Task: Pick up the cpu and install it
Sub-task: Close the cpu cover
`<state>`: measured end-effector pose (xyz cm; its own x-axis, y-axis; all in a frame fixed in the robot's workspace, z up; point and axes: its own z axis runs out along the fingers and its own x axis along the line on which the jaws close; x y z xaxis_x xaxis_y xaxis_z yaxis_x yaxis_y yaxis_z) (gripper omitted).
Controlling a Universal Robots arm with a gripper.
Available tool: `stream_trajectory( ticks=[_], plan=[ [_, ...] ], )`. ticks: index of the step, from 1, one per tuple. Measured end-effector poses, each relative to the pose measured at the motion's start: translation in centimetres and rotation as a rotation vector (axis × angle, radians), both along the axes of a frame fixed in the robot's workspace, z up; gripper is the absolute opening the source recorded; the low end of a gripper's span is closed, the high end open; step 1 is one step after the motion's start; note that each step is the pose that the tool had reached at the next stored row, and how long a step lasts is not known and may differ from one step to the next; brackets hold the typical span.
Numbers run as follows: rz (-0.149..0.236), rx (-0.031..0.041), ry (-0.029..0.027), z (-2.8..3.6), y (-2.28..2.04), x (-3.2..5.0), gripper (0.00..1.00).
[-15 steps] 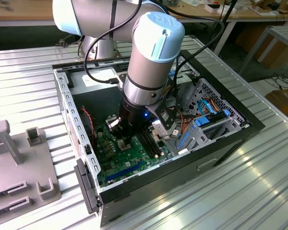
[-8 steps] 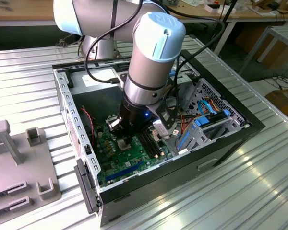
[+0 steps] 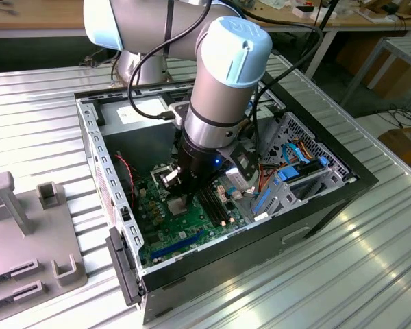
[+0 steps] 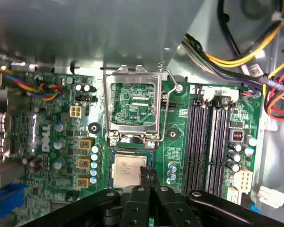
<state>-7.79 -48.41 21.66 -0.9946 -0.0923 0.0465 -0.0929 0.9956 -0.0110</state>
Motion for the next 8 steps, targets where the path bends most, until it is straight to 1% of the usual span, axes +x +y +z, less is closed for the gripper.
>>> stream_trajectory(
  ticks=[2, 8],
  plan=[
    [0.012, 0.0002, 0.0002, 0.00, 0.00, 0.02, 0.11],
    [0.013, 0.0003, 0.0001, 0.00, 0.00, 0.04, 0.11]
  ],
)
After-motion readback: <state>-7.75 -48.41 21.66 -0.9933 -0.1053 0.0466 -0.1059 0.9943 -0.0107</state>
